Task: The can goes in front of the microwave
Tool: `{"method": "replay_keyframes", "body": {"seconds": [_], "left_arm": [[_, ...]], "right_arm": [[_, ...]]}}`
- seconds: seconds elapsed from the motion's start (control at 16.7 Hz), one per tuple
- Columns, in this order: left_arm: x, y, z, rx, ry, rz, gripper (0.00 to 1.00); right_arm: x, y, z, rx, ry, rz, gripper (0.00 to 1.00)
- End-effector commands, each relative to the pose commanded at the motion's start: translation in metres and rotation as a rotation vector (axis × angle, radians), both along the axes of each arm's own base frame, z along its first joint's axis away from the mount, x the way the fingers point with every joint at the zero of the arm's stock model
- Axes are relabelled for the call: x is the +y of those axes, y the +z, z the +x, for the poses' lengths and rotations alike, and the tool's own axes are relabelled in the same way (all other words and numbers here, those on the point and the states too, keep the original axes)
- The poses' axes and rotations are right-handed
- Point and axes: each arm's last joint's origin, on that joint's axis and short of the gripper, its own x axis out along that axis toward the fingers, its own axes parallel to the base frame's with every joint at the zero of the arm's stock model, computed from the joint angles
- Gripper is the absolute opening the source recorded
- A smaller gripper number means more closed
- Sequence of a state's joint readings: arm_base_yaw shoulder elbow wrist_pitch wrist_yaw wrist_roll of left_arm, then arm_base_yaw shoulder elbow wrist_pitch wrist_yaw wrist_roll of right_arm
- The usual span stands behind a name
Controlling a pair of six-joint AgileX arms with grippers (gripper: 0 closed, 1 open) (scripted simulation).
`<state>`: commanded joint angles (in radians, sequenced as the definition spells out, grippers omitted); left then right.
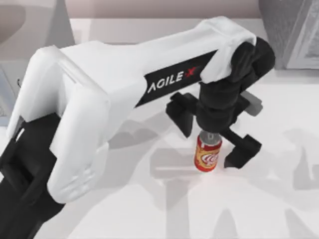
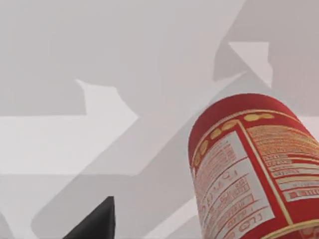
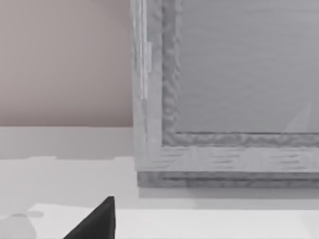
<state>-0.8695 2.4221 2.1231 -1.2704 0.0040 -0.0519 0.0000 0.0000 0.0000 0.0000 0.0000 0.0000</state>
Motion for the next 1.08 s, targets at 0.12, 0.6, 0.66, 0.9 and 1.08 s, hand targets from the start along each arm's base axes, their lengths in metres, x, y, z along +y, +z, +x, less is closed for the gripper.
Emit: {"method": "replay_keyframes", "body": {"seconds": [0.12,0.6,0.66,0.9,1.08], "left_arm": [[0.0000,-0.0004,0.0000,0.000,0.000,0.000,1.00],[0.0000,-0.0004,0.0000,0.000,0.000,0.000,0.55],[0.0000,-0.0004,0.0000,0.000,0.000,0.000,0.47],[0.0000,-0.0004,0.0000,0.000,0.000,0.000,0.17],[0.0000,-0.0004,0.0000,0.000,0.000,0.000,0.00]], "right_arm": [[0.0000,0.0000,0.0000,0.000,0.000,0.000,1.00],[0.0000,0.0000,0.0000,0.000,0.000,0.000,1.00],[0.0000,0.0000,0.0000,0.000,0.000,0.000,1.00],[0.0000,0.0000,0.0000,0.000,0.000,0.000,1.00],[0.0000,0.0000,0.0000,0.000,0.000,0.000,1.00]]}}
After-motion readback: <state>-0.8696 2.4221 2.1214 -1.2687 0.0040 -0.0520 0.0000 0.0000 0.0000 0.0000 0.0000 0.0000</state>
